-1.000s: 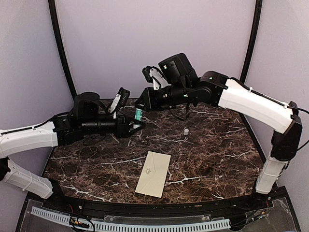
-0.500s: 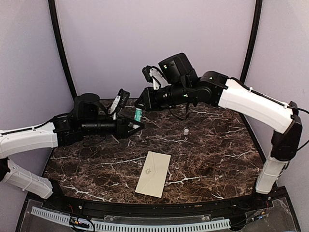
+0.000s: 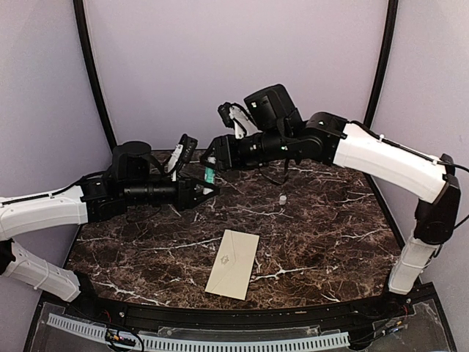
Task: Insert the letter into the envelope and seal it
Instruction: Close the solid glue cap on the solid glue.
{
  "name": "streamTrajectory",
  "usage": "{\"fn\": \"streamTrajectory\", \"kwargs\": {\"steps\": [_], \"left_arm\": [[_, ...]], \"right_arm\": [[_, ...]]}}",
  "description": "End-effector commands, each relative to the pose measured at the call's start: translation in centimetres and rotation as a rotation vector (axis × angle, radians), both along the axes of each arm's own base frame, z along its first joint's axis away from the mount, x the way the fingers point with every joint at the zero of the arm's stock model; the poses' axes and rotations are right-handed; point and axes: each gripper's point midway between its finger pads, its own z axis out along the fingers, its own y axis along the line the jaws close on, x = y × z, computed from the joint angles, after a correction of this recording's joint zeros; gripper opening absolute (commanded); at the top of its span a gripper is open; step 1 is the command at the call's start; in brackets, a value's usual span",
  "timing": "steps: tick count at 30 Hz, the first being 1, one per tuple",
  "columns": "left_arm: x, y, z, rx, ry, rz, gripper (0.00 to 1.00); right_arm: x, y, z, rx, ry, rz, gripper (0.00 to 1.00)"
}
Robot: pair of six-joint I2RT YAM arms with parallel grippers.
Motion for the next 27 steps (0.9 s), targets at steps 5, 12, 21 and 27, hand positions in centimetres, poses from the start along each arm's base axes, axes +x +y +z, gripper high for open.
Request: {"fn": "streamTrajectory", "kwargs": {"steps": [5, 12, 21, 27], "left_arm": [[1.3, 1.4, 1.4, -0.024, 0.016, -0.012, 0.05], [5.1, 5.5, 1.3, 0.025, -0.02, -0.03, 0.05], [6.8, 7.7, 0.5, 0.134, -0.199, -0.067, 0.04], [6.5, 8.0, -1.0, 0.114, -0.18, -0.074, 0.05]], "right_arm": [[2.1, -5.2, 2.7, 0.066, -0.066, -0.101, 0.61], [6.5, -13.2, -4.2, -0.128, -0.026, -0.324, 0.62], [10.4, -19.6, -15.4, -0.456, 0.099, -0.445, 0.62], [12.8, -20.6, -20.2, -0.582, 0.151, -0.444, 0.61]]}}
